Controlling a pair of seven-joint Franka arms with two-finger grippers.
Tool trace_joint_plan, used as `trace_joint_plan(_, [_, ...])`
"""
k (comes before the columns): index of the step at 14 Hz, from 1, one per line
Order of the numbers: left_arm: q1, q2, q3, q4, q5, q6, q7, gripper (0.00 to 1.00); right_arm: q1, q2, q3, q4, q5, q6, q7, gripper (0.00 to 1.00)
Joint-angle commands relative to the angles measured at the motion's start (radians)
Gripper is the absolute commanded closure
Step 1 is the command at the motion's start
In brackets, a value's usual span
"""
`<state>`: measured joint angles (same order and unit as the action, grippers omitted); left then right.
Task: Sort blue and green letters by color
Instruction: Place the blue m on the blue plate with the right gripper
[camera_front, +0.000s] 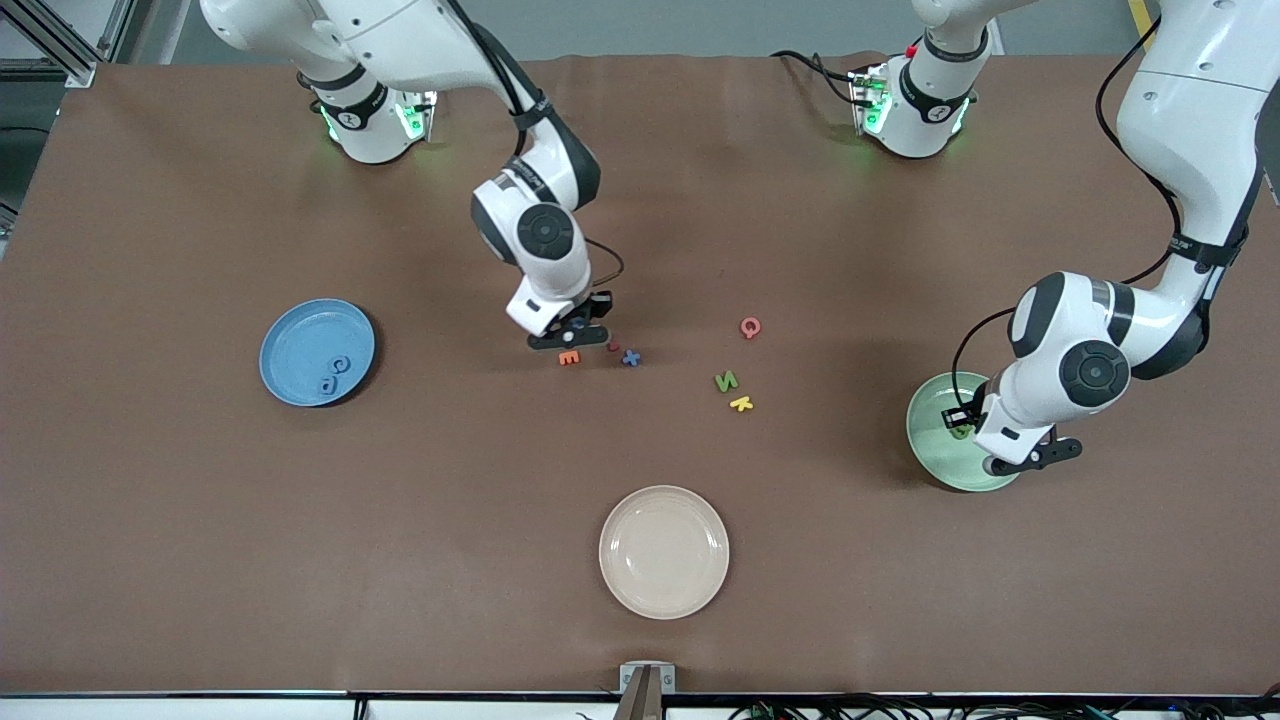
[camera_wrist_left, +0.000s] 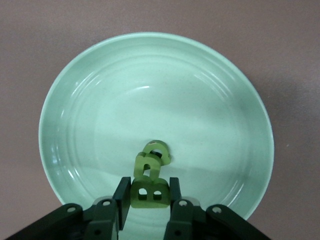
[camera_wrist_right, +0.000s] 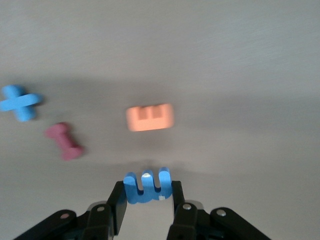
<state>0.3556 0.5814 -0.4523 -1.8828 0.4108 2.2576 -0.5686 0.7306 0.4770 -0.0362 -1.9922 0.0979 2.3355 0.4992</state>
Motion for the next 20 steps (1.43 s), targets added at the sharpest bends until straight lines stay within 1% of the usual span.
trace_joint_plan(1, [0.006, 0.009, -0.005, 0.002, 0.008, 0.020, 0.016, 0.99, -0.115, -0.115, 0.015, -0.045, -0.010, -0.125, -0.163, 1.00])
trace_joint_plan(2, [0.005, 0.009, -0.003, 0.002, 0.009, 0.020, 0.019, 0.99, -0.158, -0.148, 0.013, -0.068, -0.015, -0.151, -0.227, 1.00])
trace_joint_plan(4, [0.008, 0.012, 0.000, 0.005, 0.010, 0.022, 0.030, 0.98, -0.279, -0.225, 0.015, -0.138, -0.027, -0.171, -0.421, 1.00])
trace_joint_plan(6, [0.008, 0.018, 0.003, 0.005, 0.011, 0.033, 0.030, 0.96, -0.388, -0.276, 0.013, -0.189, -0.032, -0.189, -0.613, 0.99])
trace_joint_plan(9, [0.014, 0.031, 0.003, 0.010, 0.037, 0.042, 0.030, 0.92, -0.554, -0.319, 0.015, -0.247, -0.076, -0.180, -0.828, 0.98])
trace_joint_plan(11, [0.013, 0.031, 0.003, 0.010, 0.037, 0.042, 0.030, 0.91, -0.632, -0.321, 0.015, -0.273, -0.079, -0.168, -0.931, 0.97])
trace_joint_plan(12, [0.013, 0.031, 0.003, 0.010, 0.037, 0.042, 0.030, 0.91, -0.658, -0.321, 0.015, -0.287, -0.079, -0.150, -0.965, 0.95])
trace_joint_plan(13, [0.013, 0.032, 0.003, 0.011, 0.037, 0.043, 0.030, 0.89, -0.674, -0.319, 0.015, -0.296, -0.079, -0.139, -0.982, 0.75])
trace_joint_plan(14, [0.013, 0.034, 0.004, 0.016, 0.039, 0.043, 0.030, 0.87, -0.683, -0.318, 0.015, -0.301, -0.079, -0.131, -0.984, 0.08])
trace_joint_plan(15, [0.013, 0.034, 0.004, 0.016, 0.039, 0.043, 0.030, 0.85, -0.688, -0.319, 0.015, -0.306, -0.079, -0.133, -0.984, 0.00])
trace_joint_plan(16, [0.013, 0.034, 0.004, 0.016, 0.039, 0.042, 0.029, 0.80, -0.689, -0.319, 0.016, -0.307, -0.078, -0.136, -0.981, 0.00])
trace_joint_plan(17, [0.013, 0.034, 0.004, 0.017, 0.037, 0.042, 0.030, 0.70, -0.689, -0.319, 0.016, -0.307, -0.076, -0.134, -0.979, 0.00])
trace_joint_plan(18, [0.013, 0.034, 0.004, 0.017, 0.042, 0.043, 0.029, 0.45, -0.688, -0.319, 0.016, -0.307, -0.070, -0.136, -0.973, 0.00])
trace_joint_plan(19, [0.013, 0.032, 0.004, 0.017, 0.052, 0.042, 0.029, 0.12, -0.686, -0.319, 0.018, -0.307, -0.067, -0.137, -0.969, 0.00])
trace_joint_plan(20, [0.014, 0.026, 0.003, 0.016, 0.052, 0.042, 0.029, 0.00, -0.680, -0.322, 0.019, -0.306, -0.064, -0.142, -0.949, 0.00])
